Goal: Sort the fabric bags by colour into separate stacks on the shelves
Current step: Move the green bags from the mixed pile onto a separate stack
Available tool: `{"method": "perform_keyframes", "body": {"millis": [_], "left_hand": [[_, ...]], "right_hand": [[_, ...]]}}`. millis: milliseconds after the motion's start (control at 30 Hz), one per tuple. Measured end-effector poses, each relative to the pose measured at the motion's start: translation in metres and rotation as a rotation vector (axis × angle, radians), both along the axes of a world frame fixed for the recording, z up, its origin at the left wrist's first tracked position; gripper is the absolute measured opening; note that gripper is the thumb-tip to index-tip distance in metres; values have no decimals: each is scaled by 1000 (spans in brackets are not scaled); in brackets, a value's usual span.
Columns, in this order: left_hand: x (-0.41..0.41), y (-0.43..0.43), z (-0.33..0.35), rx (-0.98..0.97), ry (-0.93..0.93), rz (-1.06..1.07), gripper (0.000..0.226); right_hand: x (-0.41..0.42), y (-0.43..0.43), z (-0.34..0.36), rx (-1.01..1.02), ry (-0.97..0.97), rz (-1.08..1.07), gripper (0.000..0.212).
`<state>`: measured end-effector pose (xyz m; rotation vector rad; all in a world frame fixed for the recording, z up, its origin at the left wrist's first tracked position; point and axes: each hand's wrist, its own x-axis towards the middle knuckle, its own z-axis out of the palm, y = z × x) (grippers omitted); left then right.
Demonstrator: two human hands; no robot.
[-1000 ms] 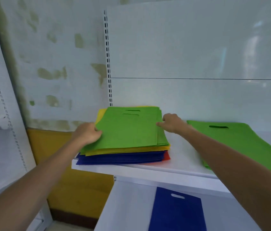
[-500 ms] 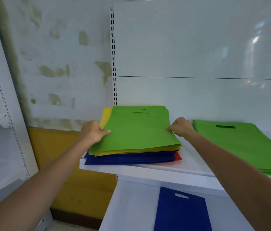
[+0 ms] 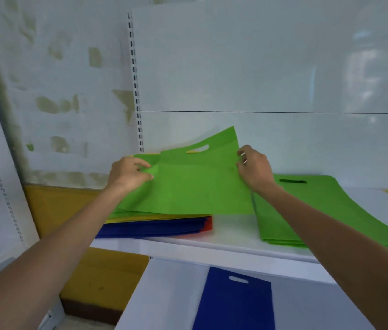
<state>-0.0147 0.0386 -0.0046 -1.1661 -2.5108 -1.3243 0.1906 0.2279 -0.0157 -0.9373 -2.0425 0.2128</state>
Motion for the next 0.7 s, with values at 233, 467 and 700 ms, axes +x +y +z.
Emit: {"method": "perform_keyframes", "body": {"millis": [233, 467, 700], "left_hand": [[107, 75, 6, -26, 181, -142, 20], [207, 123, -15, -193, 292, -280, 36], [239, 128, -56, -414, 268, -272, 40]], "right_hand": [[134, 46, 16, 9, -38, -159, 29], [238, 77, -4, -162, -265, -233, 52], [266, 80, -34, -531, -601, -101, 53]]}}
